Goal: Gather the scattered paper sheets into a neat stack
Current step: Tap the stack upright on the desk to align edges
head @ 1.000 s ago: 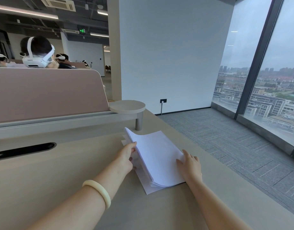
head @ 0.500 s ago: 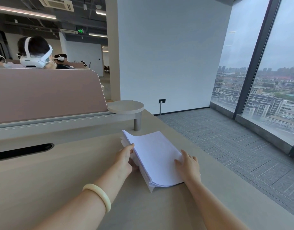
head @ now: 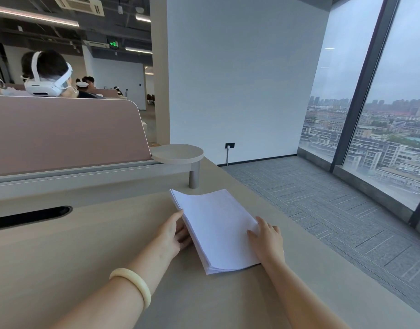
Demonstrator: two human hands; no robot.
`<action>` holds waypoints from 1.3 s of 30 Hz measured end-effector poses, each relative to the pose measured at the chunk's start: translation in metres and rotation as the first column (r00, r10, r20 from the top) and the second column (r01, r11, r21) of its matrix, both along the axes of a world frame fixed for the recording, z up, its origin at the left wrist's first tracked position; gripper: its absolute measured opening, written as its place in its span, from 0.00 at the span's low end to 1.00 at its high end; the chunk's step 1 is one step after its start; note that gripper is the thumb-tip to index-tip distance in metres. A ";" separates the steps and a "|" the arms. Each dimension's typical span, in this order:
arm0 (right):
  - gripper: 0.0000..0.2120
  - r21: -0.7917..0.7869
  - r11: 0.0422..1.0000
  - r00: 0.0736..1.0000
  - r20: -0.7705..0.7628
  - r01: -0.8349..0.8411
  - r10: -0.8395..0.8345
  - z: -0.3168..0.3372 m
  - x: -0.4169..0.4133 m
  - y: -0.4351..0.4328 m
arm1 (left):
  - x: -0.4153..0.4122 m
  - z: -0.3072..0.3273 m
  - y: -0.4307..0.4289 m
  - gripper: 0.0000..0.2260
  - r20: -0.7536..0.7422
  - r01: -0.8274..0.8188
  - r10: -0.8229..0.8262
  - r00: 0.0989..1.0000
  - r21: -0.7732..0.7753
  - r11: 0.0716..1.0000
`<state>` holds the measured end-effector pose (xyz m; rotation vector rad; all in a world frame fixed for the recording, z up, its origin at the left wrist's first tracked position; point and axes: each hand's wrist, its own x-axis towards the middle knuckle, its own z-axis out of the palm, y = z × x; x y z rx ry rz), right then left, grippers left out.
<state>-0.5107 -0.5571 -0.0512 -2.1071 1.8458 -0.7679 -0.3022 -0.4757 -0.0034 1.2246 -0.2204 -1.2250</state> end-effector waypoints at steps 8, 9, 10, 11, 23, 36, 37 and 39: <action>0.24 0.018 1.000 1.000 -0.009 0.007 -0.007 0.002 0.001 0.001 | -0.007 -0.014 -0.001 0.10 0.324 0.154 -0.170 0.931 0.074 0.985; 0.24 0.025 1.000 1.000 -0.011 0.008 -0.007 0.002 0.001 0.001 | -0.008 -0.015 0.000 0.11 0.353 0.152 -0.167 0.921 0.069 0.986; 0.24 0.034 0.999 1.000 -0.016 0.007 -0.006 0.002 0.001 0.002 | -0.009 -0.015 0.002 0.12 0.375 0.145 -0.156 0.914 0.058 0.988; 0.24 0.037 0.999 1.000 -0.023 0.007 -0.006 0.003 0.002 0.005 | -0.008 -0.016 0.006 0.12 0.399 0.136 -0.141 0.906 0.041 0.990; 0.32 0.246 0.922 0.860 0.488 -0.298 0.148 0.064 0.075 0.069 | 0.081 0.034 0.117 0.15 0.657 0.150 0.013 0.754 -0.192 0.970; 0.17 0.050 0.762 0.491 0.791 -0.646 0.364 0.121 0.208 0.204 | 0.179 0.089 0.303 0.15 0.773 -0.006 0.245 0.585 -0.298 0.955; 0.16 0.028 0.763 0.476 0.796 -0.646 0.374 0.118 0.218 0.217 | 0.183 0.087 0.315 0.14 0.776 -0.037 0.269 0.570 -0.303 0.952; 0.14 0.001 0.771 0.460 0.803 -0.637 0.380 0.113 0.238 0.245 | 0.192 0.081 0.335 0.13 0.785 -0.101 0.301 0.541 -0.295 0.950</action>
